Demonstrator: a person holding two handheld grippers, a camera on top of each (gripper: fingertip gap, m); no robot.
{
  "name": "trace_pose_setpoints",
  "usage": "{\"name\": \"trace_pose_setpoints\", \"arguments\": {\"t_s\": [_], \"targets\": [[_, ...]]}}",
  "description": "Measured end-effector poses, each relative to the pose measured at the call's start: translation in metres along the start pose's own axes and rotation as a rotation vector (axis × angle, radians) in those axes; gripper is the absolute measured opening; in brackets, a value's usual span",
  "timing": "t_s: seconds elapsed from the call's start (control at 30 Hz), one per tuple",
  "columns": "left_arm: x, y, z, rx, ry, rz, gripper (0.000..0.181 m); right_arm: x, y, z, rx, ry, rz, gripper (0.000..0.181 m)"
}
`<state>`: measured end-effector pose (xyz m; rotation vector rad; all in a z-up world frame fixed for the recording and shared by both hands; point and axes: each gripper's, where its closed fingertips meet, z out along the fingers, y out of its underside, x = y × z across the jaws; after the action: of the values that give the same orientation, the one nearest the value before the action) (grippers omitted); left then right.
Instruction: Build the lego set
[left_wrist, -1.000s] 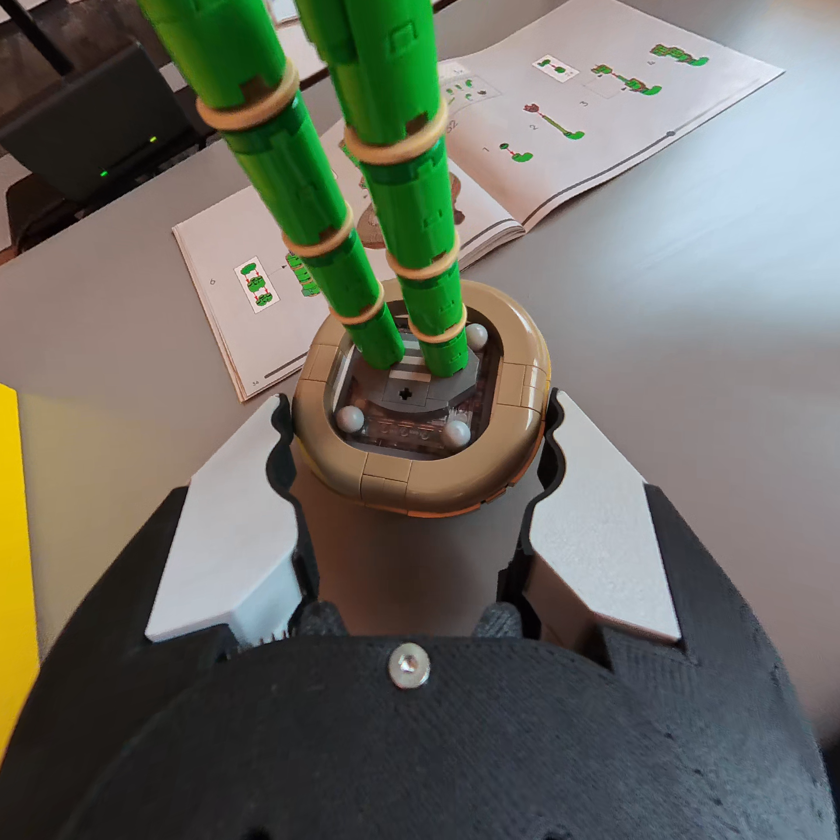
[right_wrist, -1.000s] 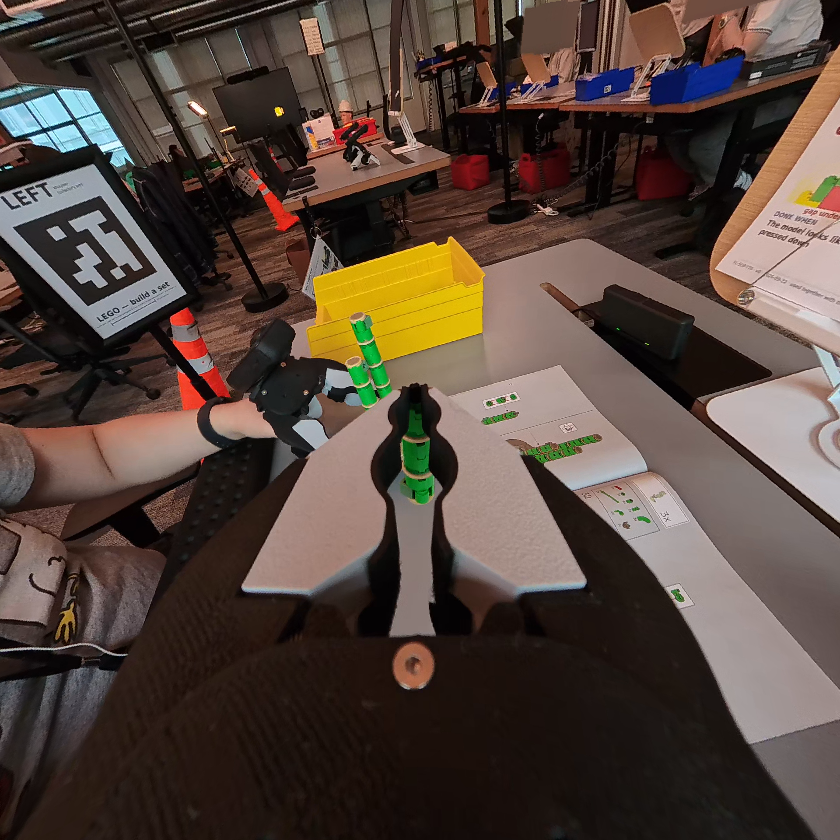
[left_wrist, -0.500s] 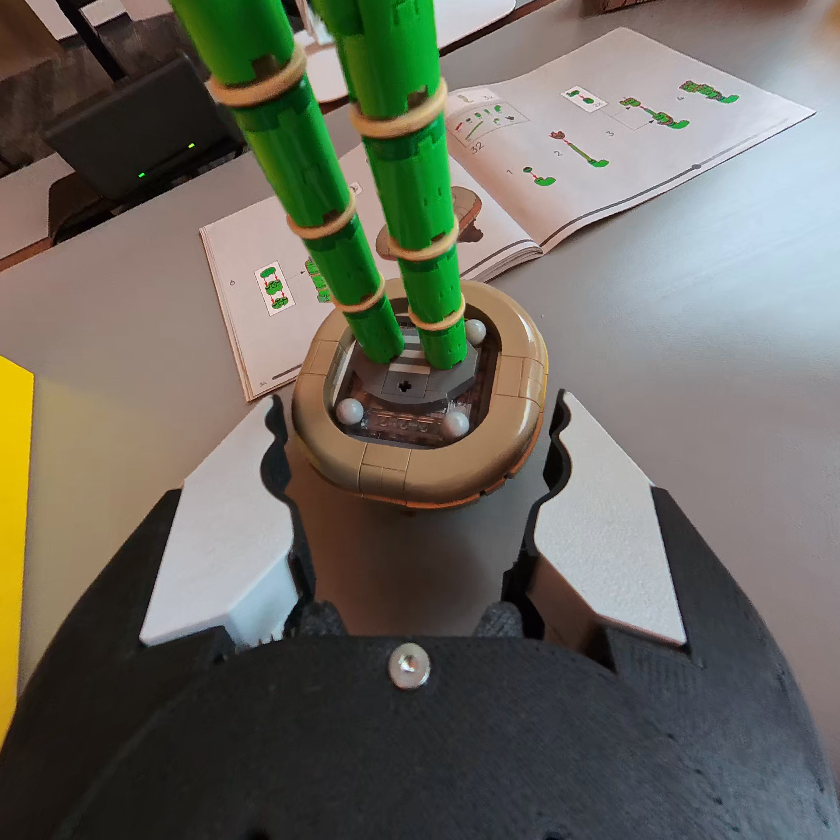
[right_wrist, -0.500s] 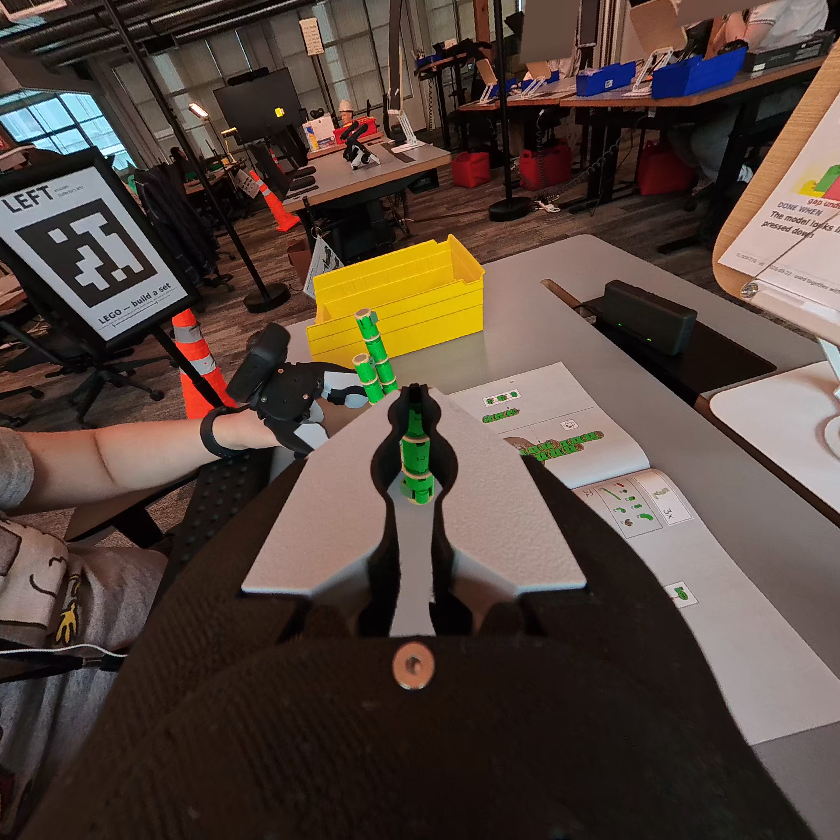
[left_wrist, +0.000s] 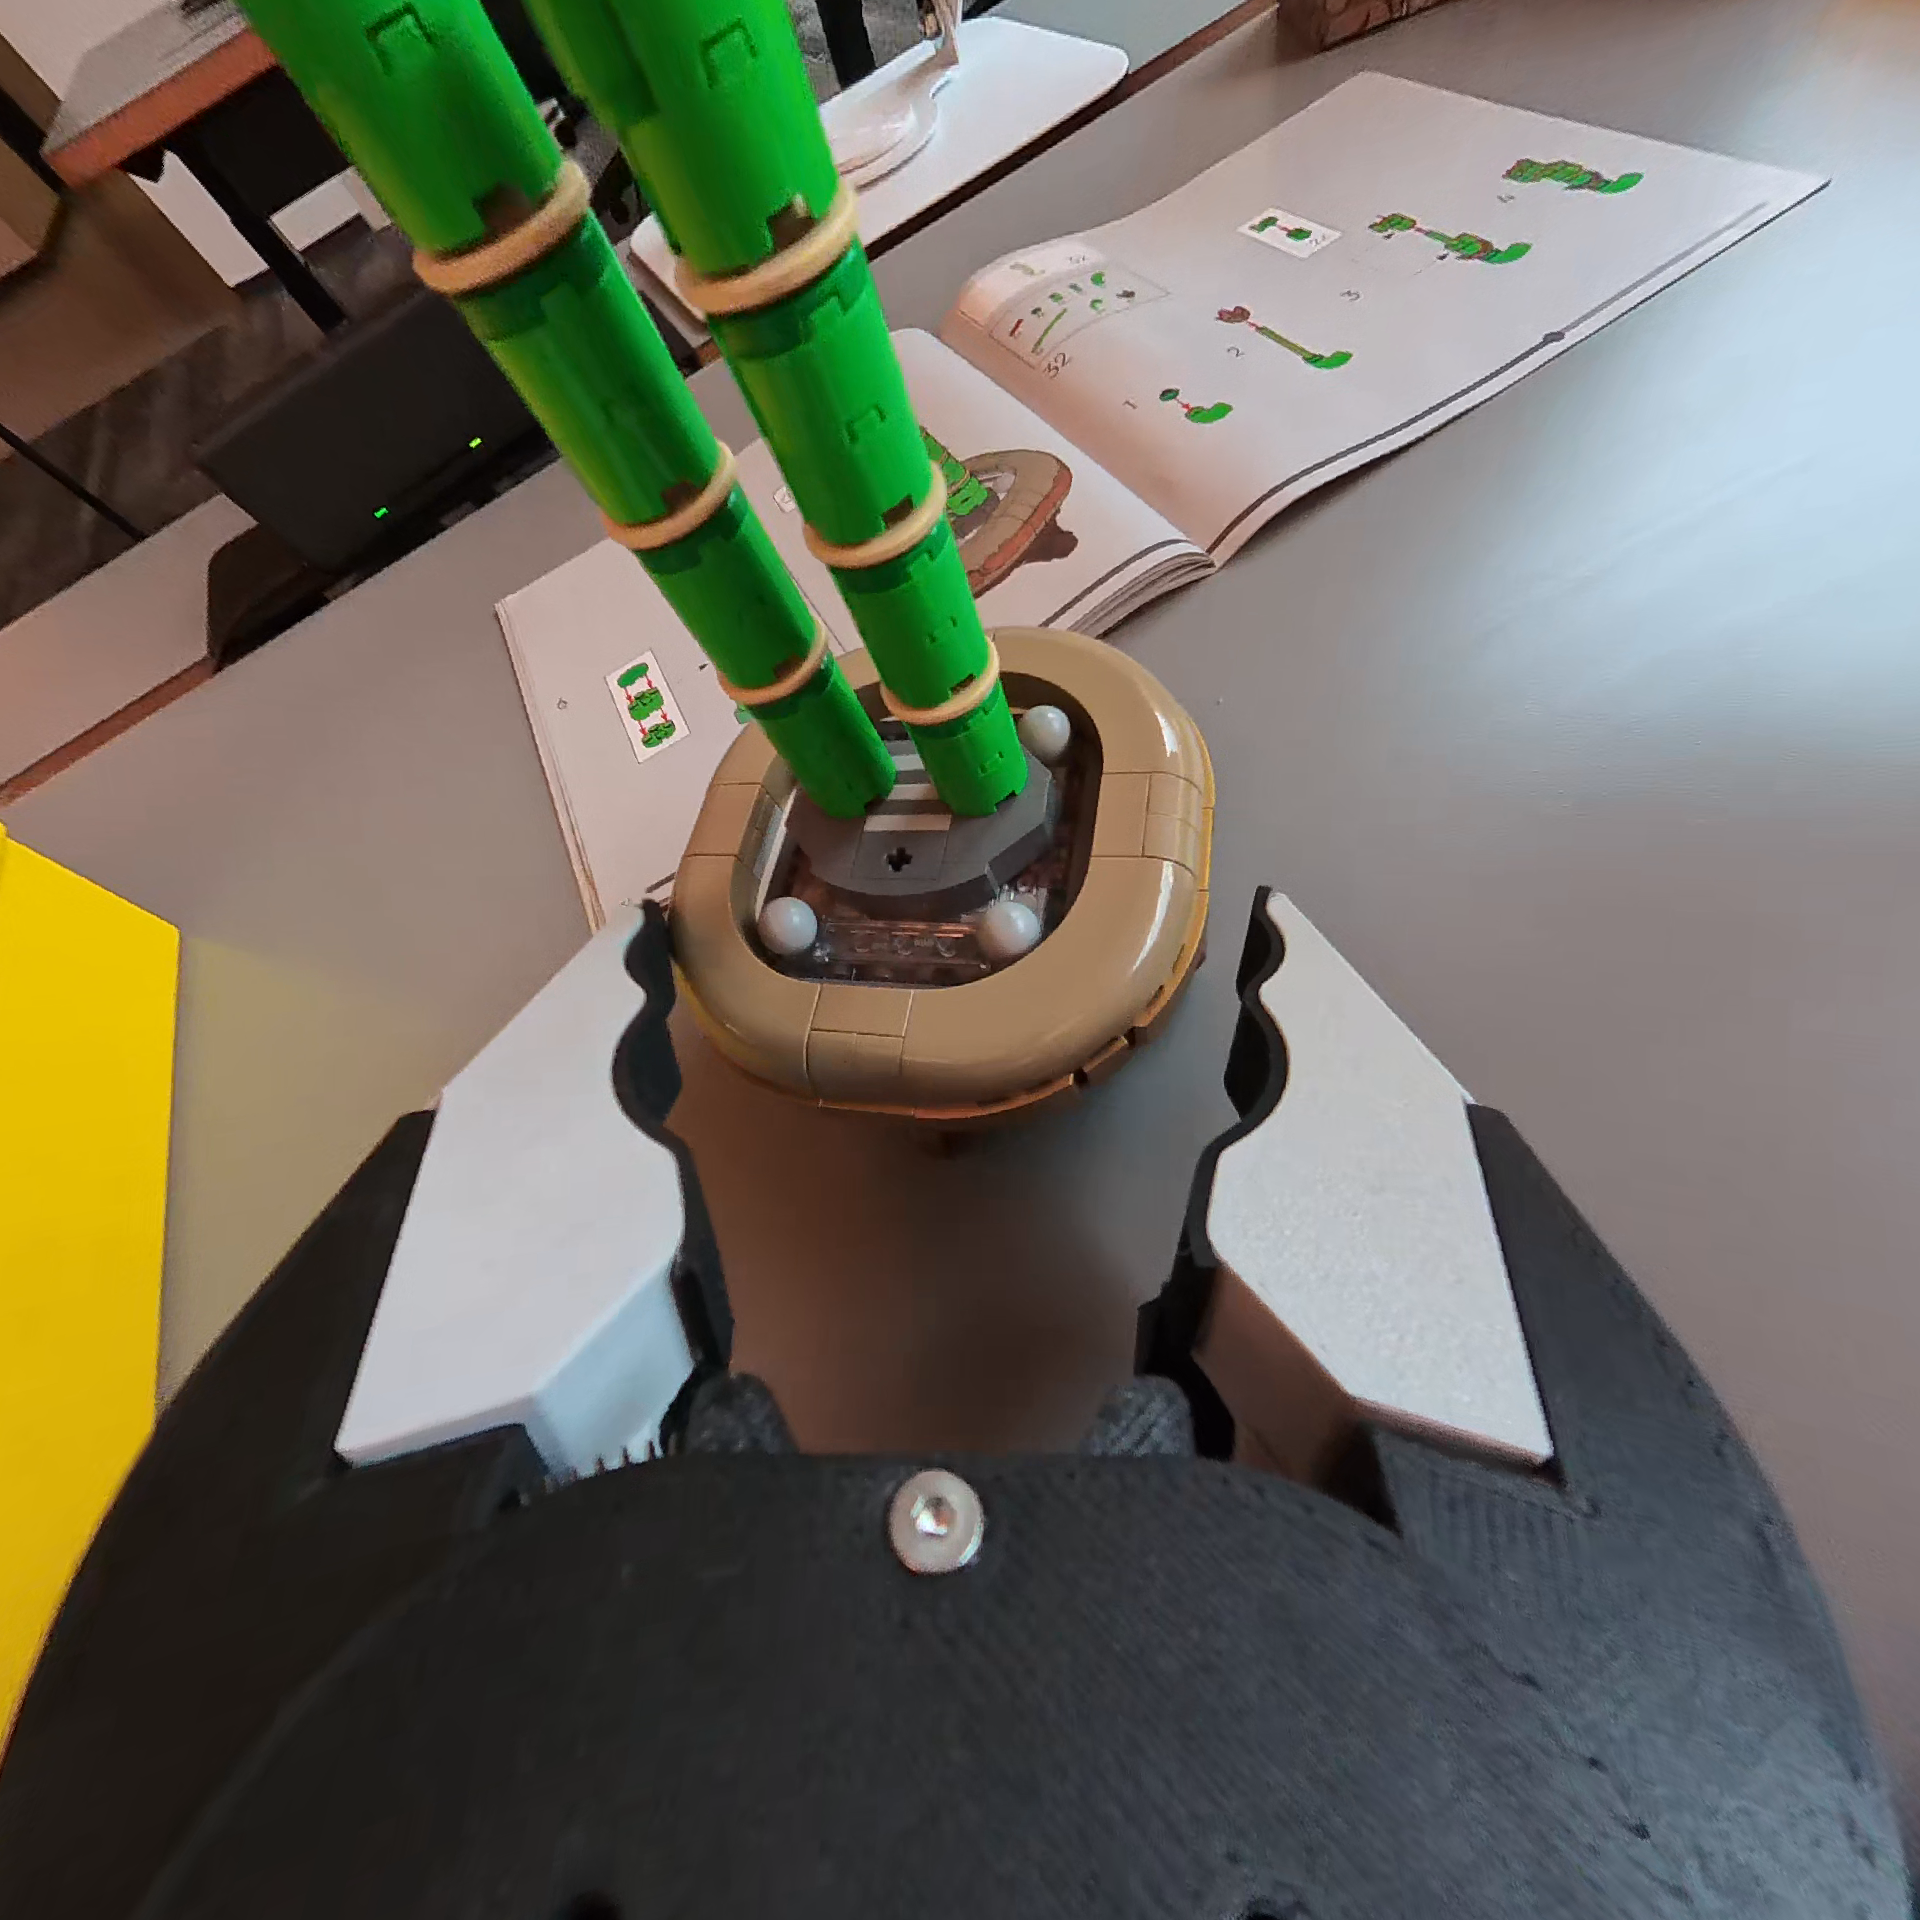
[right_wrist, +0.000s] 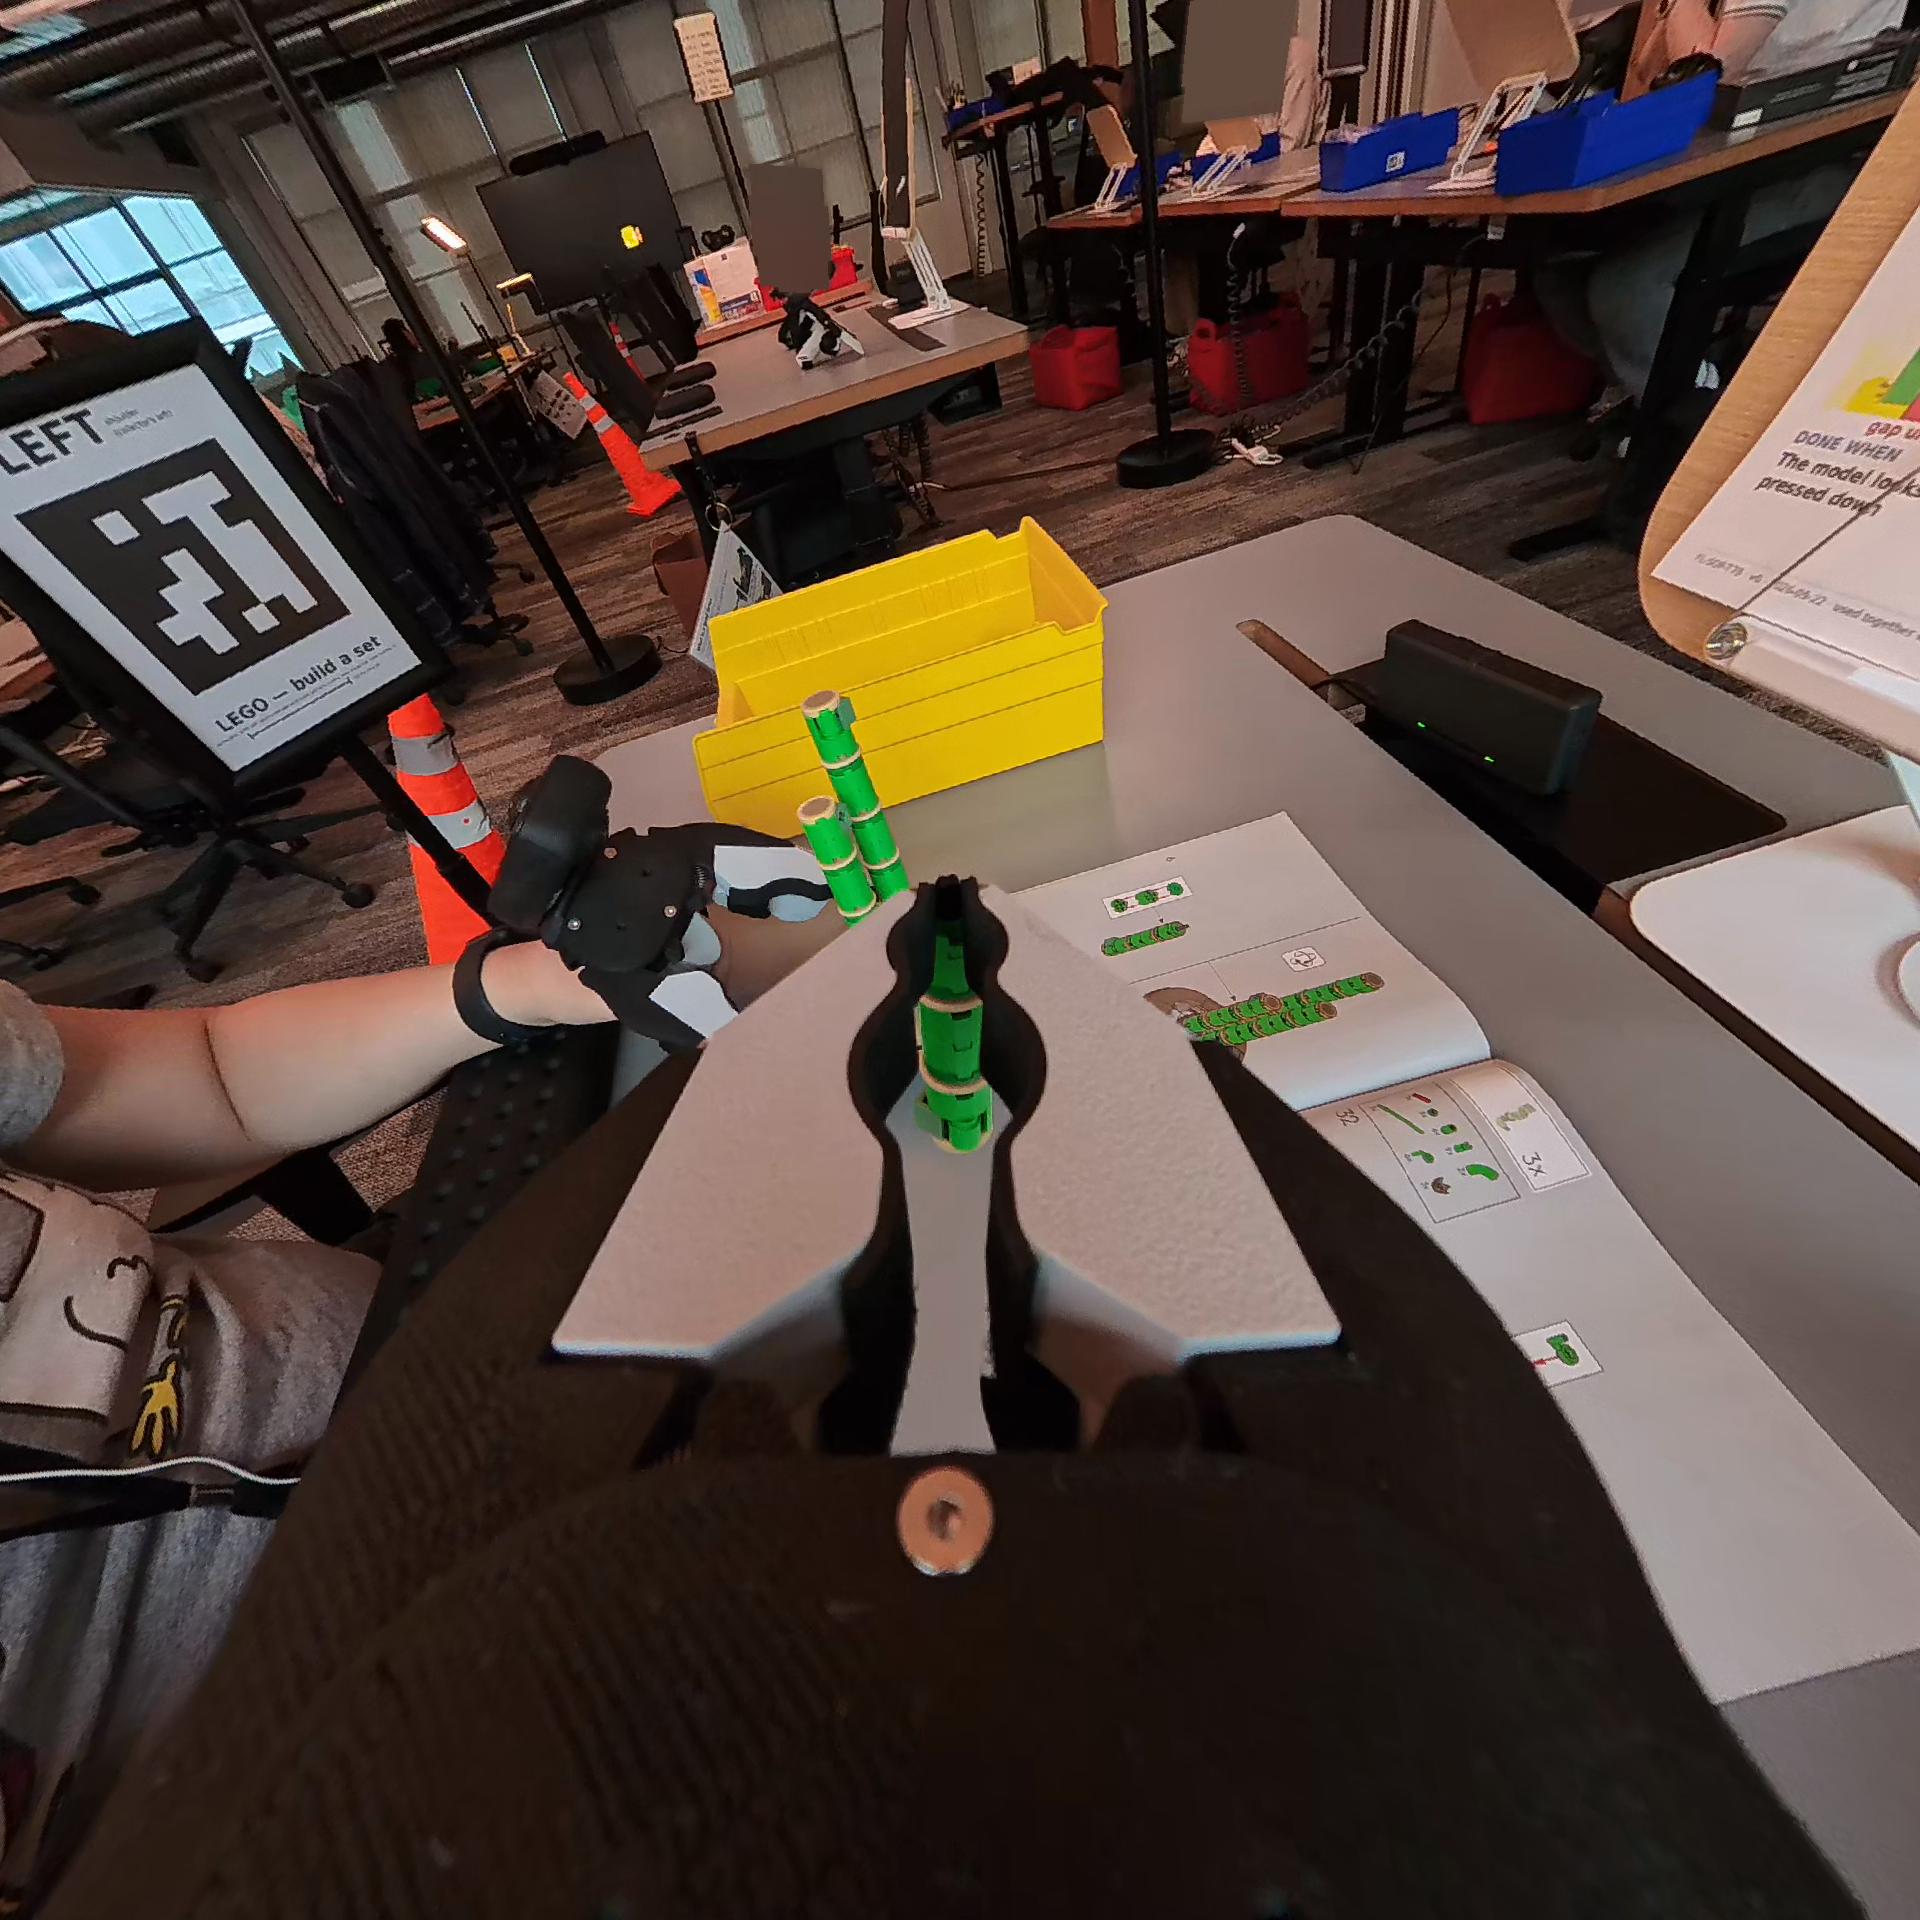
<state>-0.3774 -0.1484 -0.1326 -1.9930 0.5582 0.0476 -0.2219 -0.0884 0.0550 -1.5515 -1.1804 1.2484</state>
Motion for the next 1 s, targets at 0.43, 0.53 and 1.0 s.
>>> {"name": "trace_pose_setpoints", "arguments": {"t_s": [0.43, 0.53, 1.0], "targets": [[-0.003, 0.001, 0.000, 0.007, -0.002, 0.006, 0.101, 0.001, 0.001, 0.001, -0.005, -0.002, 0.004, 0.003], [-0.005, -0.002, -0.002, 0.021, -0.011, 0.012, 0.103, 0.000, 0.001, 0.001, -0.003, -0.002, 0.003, 0.003], [0.000, -0.012, -0.009, 0.076, 0.004, 0.050, 0.104, 0.000, 0.002, 0.003, -0.011, -0.005, 0.002, 0.003]]}}
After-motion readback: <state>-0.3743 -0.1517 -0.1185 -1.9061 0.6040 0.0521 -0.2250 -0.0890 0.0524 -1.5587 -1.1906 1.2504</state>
